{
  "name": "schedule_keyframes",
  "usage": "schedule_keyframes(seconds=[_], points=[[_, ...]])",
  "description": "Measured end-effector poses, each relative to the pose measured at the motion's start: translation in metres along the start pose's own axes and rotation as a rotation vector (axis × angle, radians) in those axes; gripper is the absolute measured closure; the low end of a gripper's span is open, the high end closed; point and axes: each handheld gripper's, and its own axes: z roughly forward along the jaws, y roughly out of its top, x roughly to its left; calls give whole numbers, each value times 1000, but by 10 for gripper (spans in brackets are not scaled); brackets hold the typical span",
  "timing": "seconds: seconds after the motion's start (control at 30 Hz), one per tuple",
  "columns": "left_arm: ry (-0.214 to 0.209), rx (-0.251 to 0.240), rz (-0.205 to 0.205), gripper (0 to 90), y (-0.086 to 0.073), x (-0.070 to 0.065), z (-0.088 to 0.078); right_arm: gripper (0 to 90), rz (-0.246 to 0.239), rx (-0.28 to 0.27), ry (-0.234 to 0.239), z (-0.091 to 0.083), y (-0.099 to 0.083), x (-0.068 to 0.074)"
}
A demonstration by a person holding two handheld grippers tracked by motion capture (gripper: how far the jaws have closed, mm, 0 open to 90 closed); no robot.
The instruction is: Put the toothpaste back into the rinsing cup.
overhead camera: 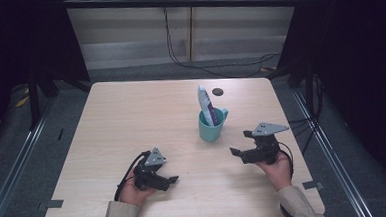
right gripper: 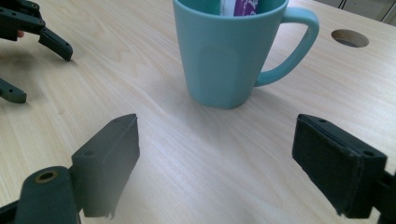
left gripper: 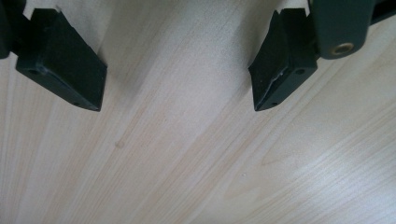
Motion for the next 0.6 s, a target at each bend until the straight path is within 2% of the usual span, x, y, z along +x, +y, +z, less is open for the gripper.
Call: schedule_keyframes(seconds=[0.6], points=[[0,0,0,181,0,0,0,145,-1,21,4,-4,-30,4]])
